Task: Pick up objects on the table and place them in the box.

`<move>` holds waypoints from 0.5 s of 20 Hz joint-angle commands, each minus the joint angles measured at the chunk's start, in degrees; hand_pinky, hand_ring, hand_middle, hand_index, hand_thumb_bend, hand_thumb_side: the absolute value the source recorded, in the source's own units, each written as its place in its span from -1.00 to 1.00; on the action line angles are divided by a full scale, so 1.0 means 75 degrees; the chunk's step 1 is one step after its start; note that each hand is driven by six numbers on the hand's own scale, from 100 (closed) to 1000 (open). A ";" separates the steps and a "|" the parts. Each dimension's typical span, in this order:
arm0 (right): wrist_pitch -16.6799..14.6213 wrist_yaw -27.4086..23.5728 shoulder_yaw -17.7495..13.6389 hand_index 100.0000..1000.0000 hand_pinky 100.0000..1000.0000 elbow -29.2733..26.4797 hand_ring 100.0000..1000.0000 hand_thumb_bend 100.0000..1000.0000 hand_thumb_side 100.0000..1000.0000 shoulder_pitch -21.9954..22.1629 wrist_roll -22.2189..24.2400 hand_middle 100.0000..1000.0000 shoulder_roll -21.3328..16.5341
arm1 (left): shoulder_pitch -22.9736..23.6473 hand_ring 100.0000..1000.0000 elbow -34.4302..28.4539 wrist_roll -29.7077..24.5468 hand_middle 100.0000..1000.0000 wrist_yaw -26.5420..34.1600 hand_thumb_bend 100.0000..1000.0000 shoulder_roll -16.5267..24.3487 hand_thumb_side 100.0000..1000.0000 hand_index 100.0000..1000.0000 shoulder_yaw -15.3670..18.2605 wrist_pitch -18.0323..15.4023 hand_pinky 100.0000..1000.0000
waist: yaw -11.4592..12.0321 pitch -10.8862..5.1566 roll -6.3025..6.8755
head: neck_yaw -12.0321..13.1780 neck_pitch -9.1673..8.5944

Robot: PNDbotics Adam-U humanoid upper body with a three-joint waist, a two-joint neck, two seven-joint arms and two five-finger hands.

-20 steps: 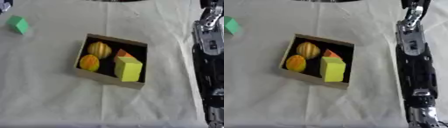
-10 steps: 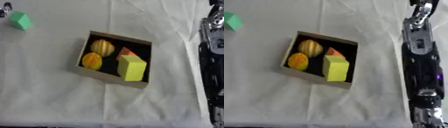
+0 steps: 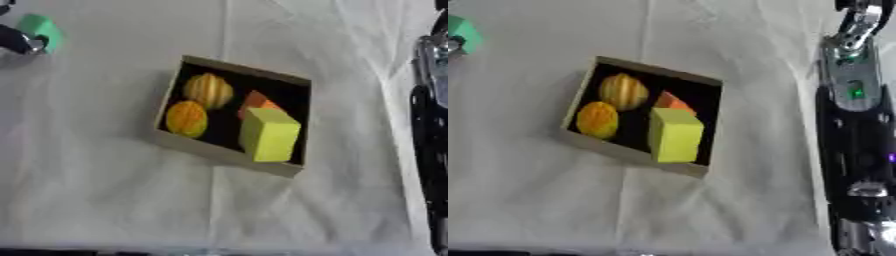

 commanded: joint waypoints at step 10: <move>-0.0039 -0.0191 -0.0028 0.54 0.26 -0.0221 0.22 -1.00 0.03 -0.0012 -0.0015 0.04 -0.0262 | -0.0239 1.00 -0.0197 -0.0283 0.96 0.0863 -1.00 0.0190 0.14 0.99 0.0231 0.0274 1.00 | 0.0042 -0.0056 -0.0044 | 0.0451 -0.0179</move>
